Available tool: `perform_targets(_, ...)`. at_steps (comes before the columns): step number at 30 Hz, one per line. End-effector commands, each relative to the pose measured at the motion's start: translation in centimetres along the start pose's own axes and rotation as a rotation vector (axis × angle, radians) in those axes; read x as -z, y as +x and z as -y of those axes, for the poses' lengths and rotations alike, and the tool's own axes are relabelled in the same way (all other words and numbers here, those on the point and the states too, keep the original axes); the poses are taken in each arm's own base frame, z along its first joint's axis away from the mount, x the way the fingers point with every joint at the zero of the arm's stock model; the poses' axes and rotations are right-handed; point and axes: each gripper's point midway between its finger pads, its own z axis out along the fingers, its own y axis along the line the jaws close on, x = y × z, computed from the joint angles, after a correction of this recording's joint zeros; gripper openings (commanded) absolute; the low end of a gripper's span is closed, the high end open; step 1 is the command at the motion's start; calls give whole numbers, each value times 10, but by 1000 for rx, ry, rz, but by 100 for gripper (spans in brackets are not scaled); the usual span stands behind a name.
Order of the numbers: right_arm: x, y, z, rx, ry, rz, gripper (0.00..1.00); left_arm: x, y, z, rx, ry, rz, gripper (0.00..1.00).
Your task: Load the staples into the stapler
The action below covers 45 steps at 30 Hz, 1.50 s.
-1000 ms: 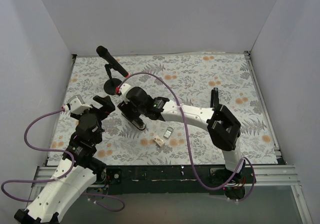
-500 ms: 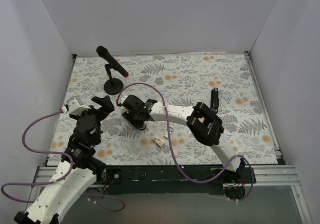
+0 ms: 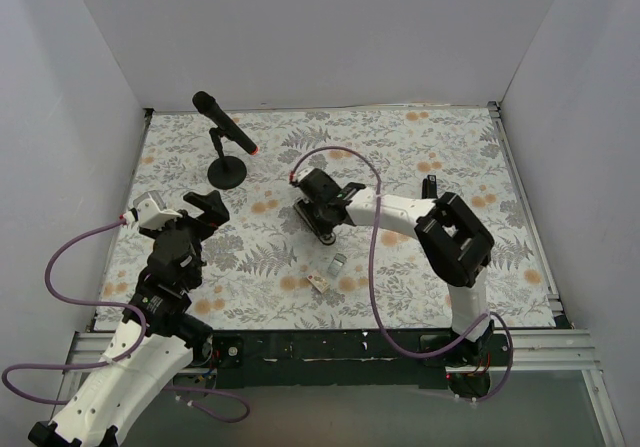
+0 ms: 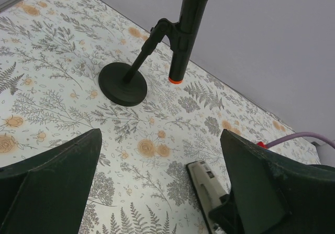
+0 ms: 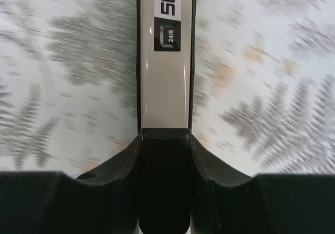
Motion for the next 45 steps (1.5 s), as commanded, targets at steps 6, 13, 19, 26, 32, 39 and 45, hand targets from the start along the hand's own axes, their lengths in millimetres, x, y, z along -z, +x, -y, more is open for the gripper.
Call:
perform_targets(6, 54, 45, 160, -356, 297, 58, 10, -1, 3, 2, -16, 10, -16, 98)
perform_targets(13, 56, 91, 205, -469, 388, 17, 13, -1, 3, 2, -15, 12, -16, 98)
perform_targets(19, 60, 91, 217, -484, 402, 26, 33, 0, 3, 2, -12, 16, -14, 98)
perform_targets(26, 102, 57, 209, -471, 346, 158, 53, 1, 1, 2, -5, 20, -8, 98)
perform_targets(32, 139, 38, 208, -445, 339, 246, 40, 1, 0, 3, -3, 22, -7, 98)
perform_targets(39, 127, 57, 201, -436, 316, 184, 18, 2, 0, 3, 1, 27, -9, 98)
perform_targets(45, 101, 93, 193, -461, 303, 59, 13, 2, 0, 3, -1, 26, -8, 98)
